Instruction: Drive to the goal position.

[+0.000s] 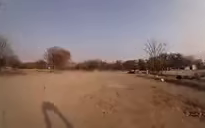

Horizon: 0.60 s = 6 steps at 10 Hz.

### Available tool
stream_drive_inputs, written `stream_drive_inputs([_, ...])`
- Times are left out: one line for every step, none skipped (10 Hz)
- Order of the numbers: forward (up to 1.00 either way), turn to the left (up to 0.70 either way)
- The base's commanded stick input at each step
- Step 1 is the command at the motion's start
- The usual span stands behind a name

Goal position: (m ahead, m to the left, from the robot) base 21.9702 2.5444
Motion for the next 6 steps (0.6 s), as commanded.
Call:
stream_drive_inputs([0.70,0.00])
stream_drive_inputs([0.70,0.00])
stream_drive_inputs([0.70,0.00])
stream_drive_inputs([0.70,0.00])
stream_drive_inputs([0.70,0.00])
stream_drive_inputs([0.70,0.00])
